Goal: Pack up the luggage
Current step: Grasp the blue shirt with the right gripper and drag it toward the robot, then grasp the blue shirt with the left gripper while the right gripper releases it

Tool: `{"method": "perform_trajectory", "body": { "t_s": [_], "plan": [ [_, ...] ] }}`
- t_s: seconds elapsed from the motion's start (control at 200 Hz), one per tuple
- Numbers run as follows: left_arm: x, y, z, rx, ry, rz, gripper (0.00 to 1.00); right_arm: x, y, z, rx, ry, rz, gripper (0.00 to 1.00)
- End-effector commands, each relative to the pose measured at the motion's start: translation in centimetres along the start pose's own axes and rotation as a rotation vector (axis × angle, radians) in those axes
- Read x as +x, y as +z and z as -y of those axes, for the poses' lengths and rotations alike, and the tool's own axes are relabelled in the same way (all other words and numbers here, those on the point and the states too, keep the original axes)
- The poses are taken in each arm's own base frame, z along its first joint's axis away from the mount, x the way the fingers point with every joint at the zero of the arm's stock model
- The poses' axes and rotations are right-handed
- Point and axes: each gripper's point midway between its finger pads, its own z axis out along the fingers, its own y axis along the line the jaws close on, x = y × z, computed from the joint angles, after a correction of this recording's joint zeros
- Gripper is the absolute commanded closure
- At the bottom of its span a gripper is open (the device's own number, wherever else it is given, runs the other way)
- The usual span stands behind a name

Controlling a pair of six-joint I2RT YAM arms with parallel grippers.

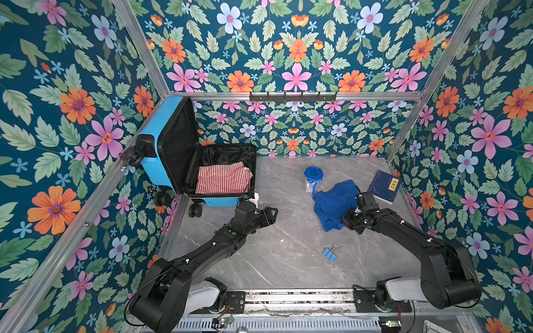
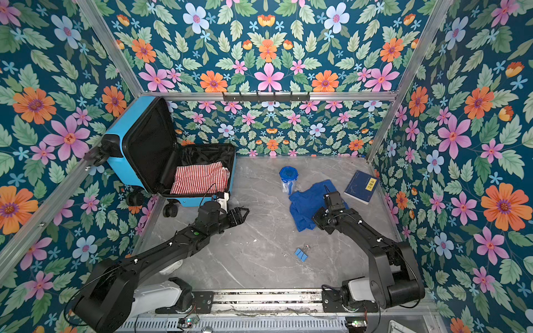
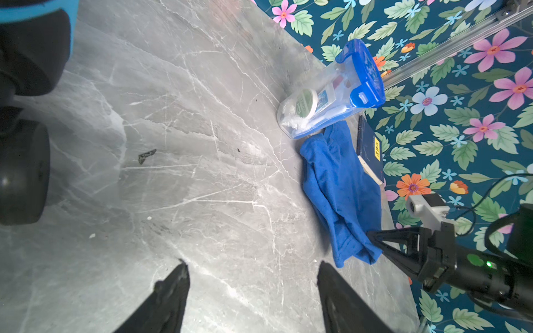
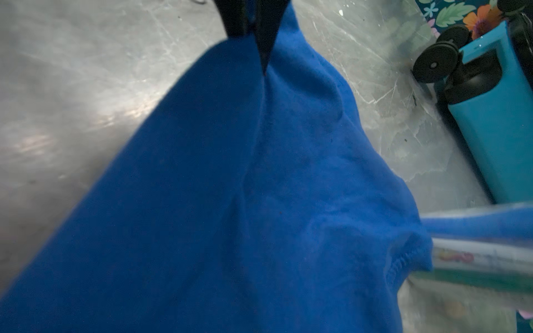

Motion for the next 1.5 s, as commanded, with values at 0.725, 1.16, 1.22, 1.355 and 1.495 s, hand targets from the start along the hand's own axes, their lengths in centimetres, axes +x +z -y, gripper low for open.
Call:
{"method": "perform_trajectory", "body": {
  "t_s": [0.725, 1.16, 1.22, 1.355, 1.495],
  "plan": [
    [2.9, 1.4, -2.9, -0.056, -0.205, -0.120, 0.19, 12.9, 4.2, -11.2, -0.038, -0.244, -0.154, 1.00],
    [4.6, 2.7, -3.4, -0.009, -0.336, -0.178, 0.19, 17.9, 5.5, -13.6, -0.076, -0.307, -0.225, 0.78],
    [5.0, 2.9, -3.6, -0.007, -0.345, -0.189, 0.19, 17.9, 5.2, -13.4, -0.080, -0.310, -0.221, 0.59],
    [5.8, 3.4, -4.2, -0.011, -0.367, -0.204, 0.19, 17.5, 4.1, -12.6, -0.077, -0.326, -0.204, 0.33],
    [6.2, 3.6, -5.2, -0.038, -0.382, -0.191, 0.21, 16.0, 1.0, -12.3, -0.133, -0.280, -0.175, 0.24]
  ]
}}
